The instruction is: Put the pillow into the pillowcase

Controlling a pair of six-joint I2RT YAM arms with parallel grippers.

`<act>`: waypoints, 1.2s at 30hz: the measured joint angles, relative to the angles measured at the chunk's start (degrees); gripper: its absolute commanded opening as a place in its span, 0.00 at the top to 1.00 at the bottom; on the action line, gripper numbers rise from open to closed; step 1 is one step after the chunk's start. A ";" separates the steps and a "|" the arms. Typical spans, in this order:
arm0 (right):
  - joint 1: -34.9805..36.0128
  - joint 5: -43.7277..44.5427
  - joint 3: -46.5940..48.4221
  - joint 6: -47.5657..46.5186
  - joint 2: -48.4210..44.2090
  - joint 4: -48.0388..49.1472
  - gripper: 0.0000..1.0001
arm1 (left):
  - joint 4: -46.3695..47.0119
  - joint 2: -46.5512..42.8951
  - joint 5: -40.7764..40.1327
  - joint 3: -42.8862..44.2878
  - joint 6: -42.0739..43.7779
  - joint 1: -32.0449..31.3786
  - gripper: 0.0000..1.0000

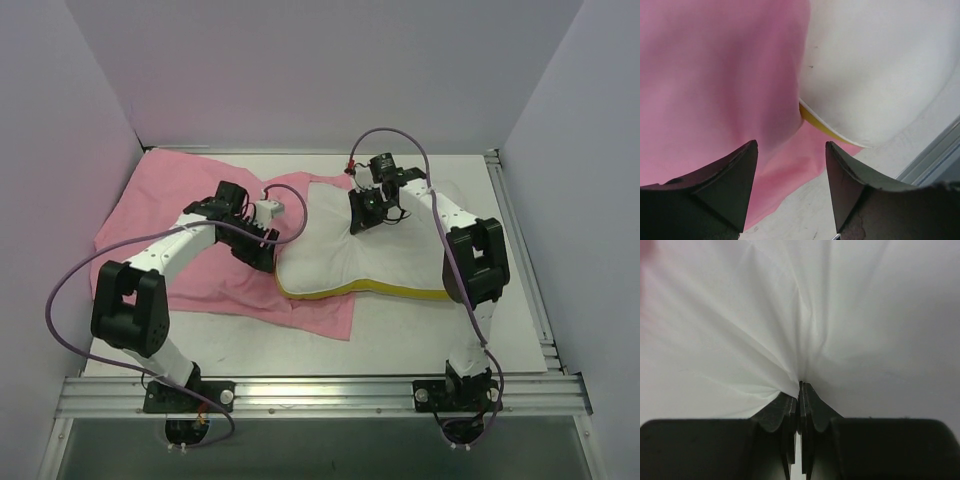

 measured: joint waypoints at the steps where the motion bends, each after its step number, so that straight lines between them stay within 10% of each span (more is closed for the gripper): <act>1: 0.00 0.00 -0.24 0.22 0.00 0.17 1.00 | 0.76 0.35 -1.11 -0.90 -0.09 -0.66 0.35; 6: -0.02 -0.48 -1.27 -0.17 0.00 1.09 1.00 | 5.16 3.78 -4.98 -1.73 -0.83 -3.04 0.49; 10: -0.07 -0.83 -1.57 -1.18 0.00 1.40 1.00 | 8.07 5.88 -6.54 -1.55 -1.25 -3.61 1.00; 29: -1.77 4.90 0.94 31.50 2.23 1.36 1.00 | -26.88 3.21 22.03 14.82 29.27 -0.81 1.00; 36: 0.79 10.56 -2.40 37.55 0.87 6.19 1.00 | -27.34 5.60 24.83 16.65 25.57 -0.87 0.99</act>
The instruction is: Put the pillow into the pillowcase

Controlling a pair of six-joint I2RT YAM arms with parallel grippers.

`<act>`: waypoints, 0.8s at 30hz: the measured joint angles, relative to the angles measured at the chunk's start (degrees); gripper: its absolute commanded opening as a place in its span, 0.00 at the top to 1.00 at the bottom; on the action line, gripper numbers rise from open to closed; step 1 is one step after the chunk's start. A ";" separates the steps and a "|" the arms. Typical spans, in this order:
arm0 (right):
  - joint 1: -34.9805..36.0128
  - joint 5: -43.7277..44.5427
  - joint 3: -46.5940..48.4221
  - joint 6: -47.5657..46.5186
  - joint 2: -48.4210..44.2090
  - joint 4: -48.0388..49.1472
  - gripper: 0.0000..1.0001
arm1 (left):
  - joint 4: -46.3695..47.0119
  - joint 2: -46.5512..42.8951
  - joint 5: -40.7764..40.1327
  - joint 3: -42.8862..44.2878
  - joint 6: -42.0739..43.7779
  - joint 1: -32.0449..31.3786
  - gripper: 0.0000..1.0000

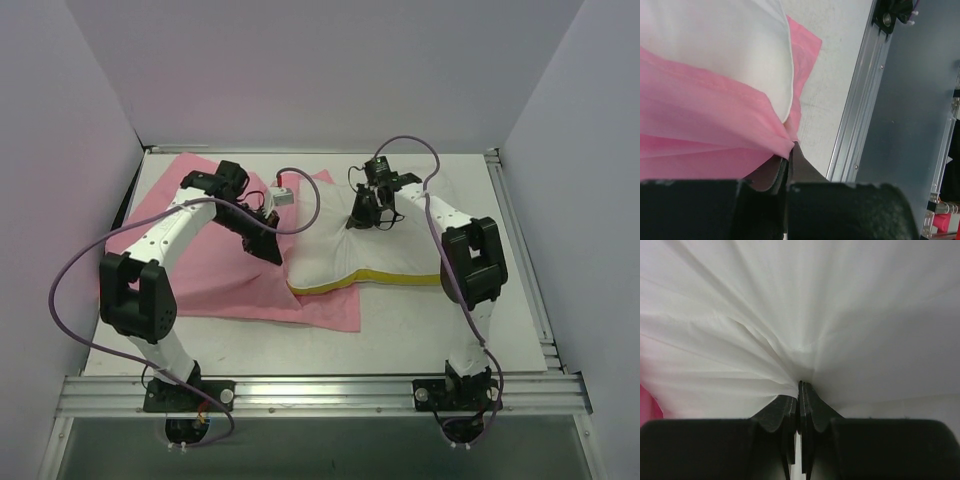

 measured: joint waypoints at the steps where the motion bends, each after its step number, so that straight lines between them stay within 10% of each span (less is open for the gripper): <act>1: 0.55 0.74 -0.70 0.52 -0.48 0.74 1.00 | 1.38 0.04 -0.13 0.04 -2.23 -0.04 0.96; 12: 4.09 -1.01 -10.25 5.53 -5.88 10.91 0.98 | 23.54 -0.24 -4.33 -6.97 -23.87 -0.94 0.89; 15: 3.63 -5.44 -11.72 4.92 -7.15 12.61 0.52 | 27.32 -0.55 -7.85 -9.33 -26.21 -0.70 0.71; 22: -0.66 -19.82 -12.02 -2.67 -10.75 10.51 0.26 | 27.63 -6.64 -14.49 -11.93 -20.59 -0.59 0.18; 24: -2.43 -21.18 -12.02 -6.45 -12.33 7.87 0.22 | 27.02 -8.39 -17.25 -10.32 -19.26 -0.59 0.17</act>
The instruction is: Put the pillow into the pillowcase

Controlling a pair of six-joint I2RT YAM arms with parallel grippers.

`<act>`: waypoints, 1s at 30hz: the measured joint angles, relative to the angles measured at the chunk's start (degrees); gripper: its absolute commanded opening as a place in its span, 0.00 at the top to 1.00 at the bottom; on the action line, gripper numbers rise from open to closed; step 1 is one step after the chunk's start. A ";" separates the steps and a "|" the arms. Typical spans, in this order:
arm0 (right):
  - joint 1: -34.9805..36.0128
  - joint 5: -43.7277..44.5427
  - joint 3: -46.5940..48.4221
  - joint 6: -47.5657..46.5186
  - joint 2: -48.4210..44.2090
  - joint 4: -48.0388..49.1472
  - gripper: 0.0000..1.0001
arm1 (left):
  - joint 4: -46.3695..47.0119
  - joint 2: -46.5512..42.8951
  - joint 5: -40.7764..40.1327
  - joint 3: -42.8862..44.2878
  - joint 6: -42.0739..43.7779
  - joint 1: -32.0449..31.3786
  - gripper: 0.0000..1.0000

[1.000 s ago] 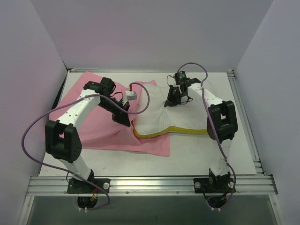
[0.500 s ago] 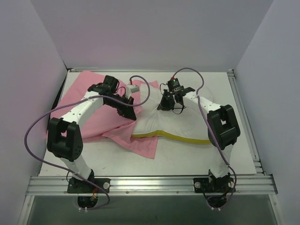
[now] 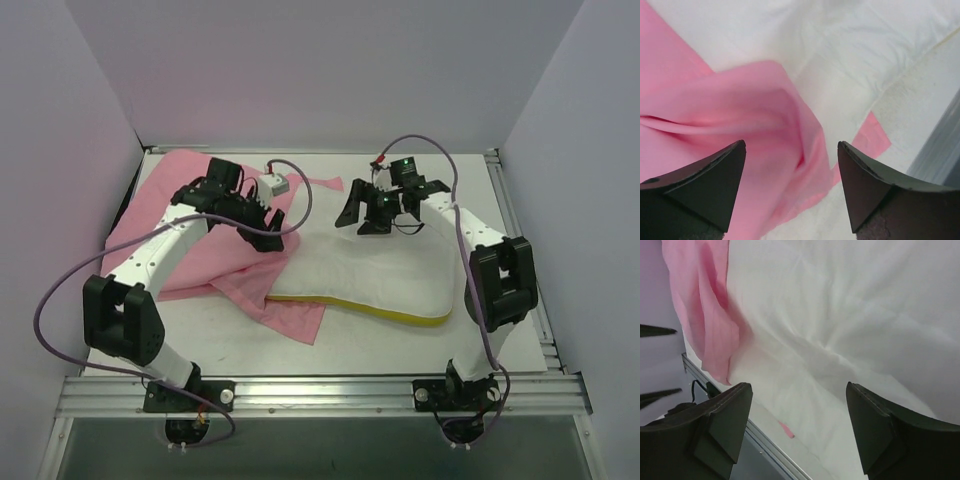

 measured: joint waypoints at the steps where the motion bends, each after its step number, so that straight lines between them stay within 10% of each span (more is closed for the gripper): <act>1: -0.85 -0.17 0.02 -1.97 -0.85 -1.25 0.21 | -0.20 -0.13 -1.49 1.64 0.24 0.00 0.17; 18: -7.26 11.45 17.29 -23.26 13.73 -8.37 0.16 | 8.35 39.58 -17.84 40.81 -9.46 0.00 0.37; 22: -7.32 10.73 17.40 -23.78 16.83 -8.44 0.42 | 8.04 44.09 -18.03 44.92 -11.15 -0.11 0.55; 26: -7.74 9.90 17.38 -25.20 16.96 -8.31 0.92 | 8.09 45.27 -17.49 47.50 -12.35 -0.28 0.79; 30: -7.80 7.06 17.31 -24.85 17.40 -8.52 1.00 | 8.63 45.29 -14.05 47.98 -12.96 -0.39 0.92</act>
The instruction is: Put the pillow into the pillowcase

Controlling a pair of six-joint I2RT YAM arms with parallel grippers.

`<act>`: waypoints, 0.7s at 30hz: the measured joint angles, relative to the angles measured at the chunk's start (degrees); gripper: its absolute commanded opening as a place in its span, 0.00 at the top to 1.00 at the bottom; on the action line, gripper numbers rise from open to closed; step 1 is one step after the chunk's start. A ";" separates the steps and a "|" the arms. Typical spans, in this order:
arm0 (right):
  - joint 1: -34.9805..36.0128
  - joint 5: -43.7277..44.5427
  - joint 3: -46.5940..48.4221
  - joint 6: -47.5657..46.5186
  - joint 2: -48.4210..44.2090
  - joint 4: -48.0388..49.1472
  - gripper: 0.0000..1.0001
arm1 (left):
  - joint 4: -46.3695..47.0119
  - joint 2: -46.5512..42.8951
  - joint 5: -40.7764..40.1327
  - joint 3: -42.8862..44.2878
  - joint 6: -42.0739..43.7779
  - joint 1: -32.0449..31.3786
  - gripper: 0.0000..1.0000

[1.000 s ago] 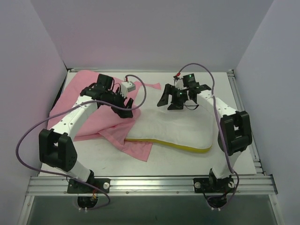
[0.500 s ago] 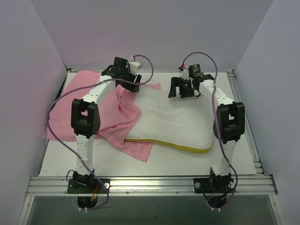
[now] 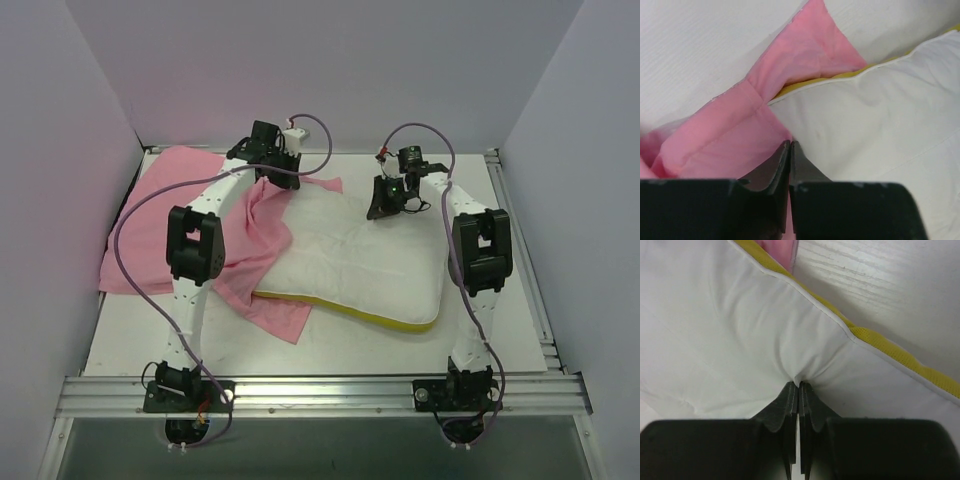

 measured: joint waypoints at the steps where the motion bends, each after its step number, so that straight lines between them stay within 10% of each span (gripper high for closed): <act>1: 0.02 -0.87 0.00 0.04 0.15 -0.04 1.00 | 0.15 0.00 0.83 0.00 0.00 -0.20 1.00; 14: 0.02 -7.37 0.11 5.31 0.28 -0.24 1.00 | 4.68 0.00 8.17 0.00 -2.40 -7.67 1.00; 17: 0.00 -7.82 0.09 7.89 0.28 0.83 0.83 | 5.11 0.00 9.66 0.00 -3.06 -7.58 0.58; 21: -0.37 -8.83 0.39 7.48 -0.13 0.72 0.29 | 4.92 -2.14 14.32 -1.95 -3.93 -5.18 0.18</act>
